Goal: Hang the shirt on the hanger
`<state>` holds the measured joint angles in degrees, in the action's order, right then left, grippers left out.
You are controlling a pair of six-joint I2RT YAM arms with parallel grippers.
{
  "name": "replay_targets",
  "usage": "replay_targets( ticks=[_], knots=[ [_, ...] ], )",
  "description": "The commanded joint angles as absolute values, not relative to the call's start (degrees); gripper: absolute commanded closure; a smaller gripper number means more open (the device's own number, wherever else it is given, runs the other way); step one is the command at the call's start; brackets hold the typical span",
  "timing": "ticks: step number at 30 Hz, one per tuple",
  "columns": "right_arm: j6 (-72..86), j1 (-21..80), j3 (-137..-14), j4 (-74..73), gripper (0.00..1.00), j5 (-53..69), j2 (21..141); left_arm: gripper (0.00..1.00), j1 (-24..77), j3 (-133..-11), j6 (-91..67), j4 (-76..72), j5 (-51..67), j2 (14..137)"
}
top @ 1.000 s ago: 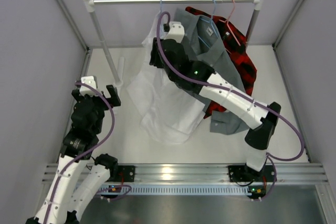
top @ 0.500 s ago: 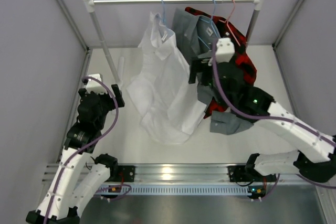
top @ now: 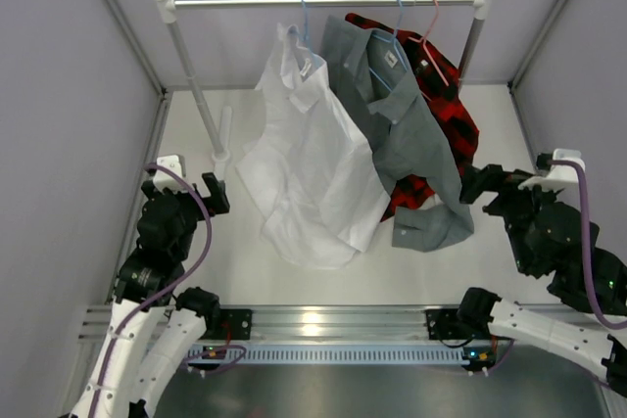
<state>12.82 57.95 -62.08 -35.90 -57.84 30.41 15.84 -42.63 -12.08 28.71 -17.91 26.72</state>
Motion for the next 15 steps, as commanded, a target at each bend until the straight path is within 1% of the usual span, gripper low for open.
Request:
replay_targets(
  ticks=[1, 5, 15],
  knots=[
    [14.4, 58.1, -59.2, -42.4, 0.01, -59.9, 26.6, 0.02, 15.6, -42.1, -12.1, 27.3, -15.3, 28.0],
    [14.4, 58.1, -57.8, -43.9, 0.00, -59.7, 25.0, 0.02, 15.6, -41.9, -12.1, 27.3, -15.6, 27.7],
    [14.5, 58.2, -57.1, -45.6, 0.01, -62.1, 25.8, 0.02, 15.5, -41.2, -11.7, 27.3, -15.7, 27.2]
  ],
)
